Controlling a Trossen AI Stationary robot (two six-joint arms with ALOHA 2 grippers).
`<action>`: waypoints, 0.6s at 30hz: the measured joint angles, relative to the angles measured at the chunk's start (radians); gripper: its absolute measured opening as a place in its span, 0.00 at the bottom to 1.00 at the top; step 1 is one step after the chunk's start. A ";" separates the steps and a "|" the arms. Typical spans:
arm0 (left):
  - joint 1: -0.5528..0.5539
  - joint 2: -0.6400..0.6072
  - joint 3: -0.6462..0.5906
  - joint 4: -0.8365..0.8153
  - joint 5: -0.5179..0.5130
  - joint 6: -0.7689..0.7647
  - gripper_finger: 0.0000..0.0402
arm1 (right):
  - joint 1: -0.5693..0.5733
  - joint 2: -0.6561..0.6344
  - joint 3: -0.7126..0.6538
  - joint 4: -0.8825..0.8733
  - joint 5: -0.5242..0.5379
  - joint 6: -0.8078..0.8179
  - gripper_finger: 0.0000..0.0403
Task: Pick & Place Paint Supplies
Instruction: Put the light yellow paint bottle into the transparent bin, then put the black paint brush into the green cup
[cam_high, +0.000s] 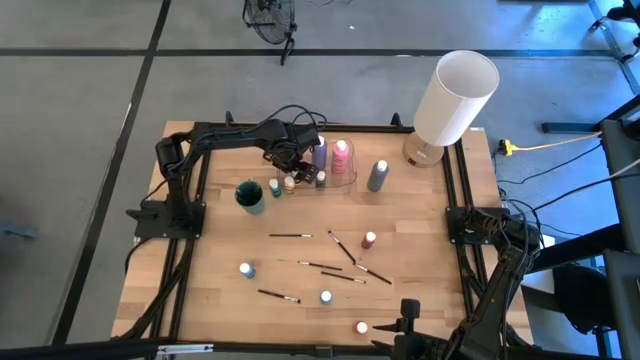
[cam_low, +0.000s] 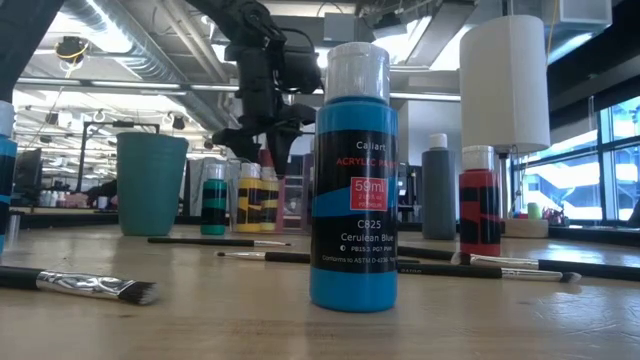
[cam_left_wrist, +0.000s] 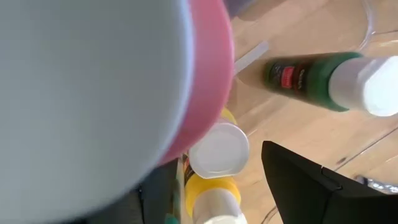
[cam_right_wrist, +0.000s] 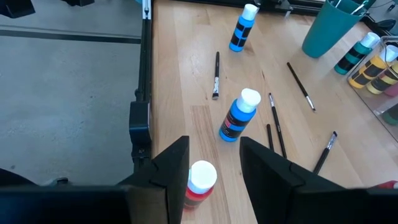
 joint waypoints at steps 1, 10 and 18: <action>0.000 0.000 0.000 -0.011 -0.001 -0.001 0.57 | 0.000 0.000 0.000 0.000 0.000 0.000 0.36; 0.001 -0.003 0.001 -0.059 -0.013 0.004 0.57 | 0.000 0.000 0.000 0.000 -0.003 0.000 0.36; 0.001 -0.031 0.002 -0.049 -0.013 0.005 0.57 | 0.000 0.000 0.000 0.000 -0.002 -0.008 0.36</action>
